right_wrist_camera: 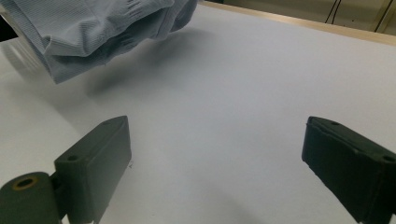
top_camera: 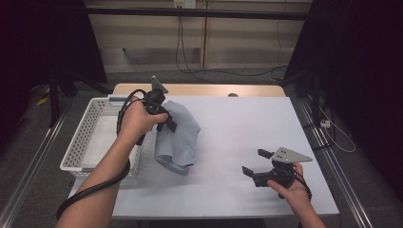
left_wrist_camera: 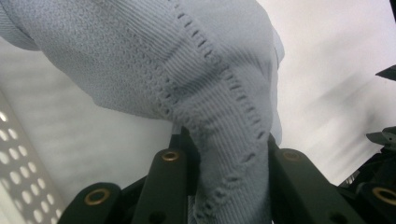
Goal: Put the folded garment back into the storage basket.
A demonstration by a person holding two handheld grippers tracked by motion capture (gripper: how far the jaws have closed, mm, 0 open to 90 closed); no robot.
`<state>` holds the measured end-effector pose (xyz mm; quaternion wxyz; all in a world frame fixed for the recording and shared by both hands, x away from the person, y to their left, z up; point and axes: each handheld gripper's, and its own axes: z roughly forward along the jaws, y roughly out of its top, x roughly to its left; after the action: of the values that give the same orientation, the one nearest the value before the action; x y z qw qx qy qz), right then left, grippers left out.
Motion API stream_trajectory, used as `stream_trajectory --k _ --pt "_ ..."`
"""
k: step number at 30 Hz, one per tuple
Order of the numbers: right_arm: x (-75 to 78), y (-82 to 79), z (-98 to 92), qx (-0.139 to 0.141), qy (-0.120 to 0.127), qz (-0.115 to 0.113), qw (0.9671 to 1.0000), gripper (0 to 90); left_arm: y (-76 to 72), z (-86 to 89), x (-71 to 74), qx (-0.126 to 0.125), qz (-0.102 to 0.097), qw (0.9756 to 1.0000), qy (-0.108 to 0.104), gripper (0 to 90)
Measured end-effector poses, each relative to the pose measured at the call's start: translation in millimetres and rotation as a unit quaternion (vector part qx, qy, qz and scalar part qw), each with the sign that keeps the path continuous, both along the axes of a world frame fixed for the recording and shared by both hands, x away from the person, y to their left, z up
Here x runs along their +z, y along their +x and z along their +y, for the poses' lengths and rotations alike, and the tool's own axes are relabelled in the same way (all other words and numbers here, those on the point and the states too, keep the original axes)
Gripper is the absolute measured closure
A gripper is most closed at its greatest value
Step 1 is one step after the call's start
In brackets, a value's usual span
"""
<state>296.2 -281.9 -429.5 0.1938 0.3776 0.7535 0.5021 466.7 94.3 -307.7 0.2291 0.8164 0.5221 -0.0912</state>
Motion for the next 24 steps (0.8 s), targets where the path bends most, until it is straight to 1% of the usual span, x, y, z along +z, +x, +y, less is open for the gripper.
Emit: stream_trajectory --k 10,14,21,24 --pt "-1.1 1.3 0.1 0.002 0.0 0.001 1.0 7.5 2.8 0.5 8.0 -0.008 0.001 0.9999 0.009 74.7" --pt "-0.8 2.0 -0.8 0.0 0.003 0.001 1.0 7.4 3.5 0.3 11.0 -0.01 0.001 0.9999 0.008 74.7" --pt "-1.0 2.0 -0.8 -0.001 0.005 0.004 1.0 7.1 4.2 2.4 16.1 -0.015 0.002 0.9998 0.014 74.6" --pt "-1.5 2.2 -0.2 0.001 0.003 0.004 1.0 7.0 3.7 3.4 17.1 -0.014 0.0 0.9999 0.011 74.6"
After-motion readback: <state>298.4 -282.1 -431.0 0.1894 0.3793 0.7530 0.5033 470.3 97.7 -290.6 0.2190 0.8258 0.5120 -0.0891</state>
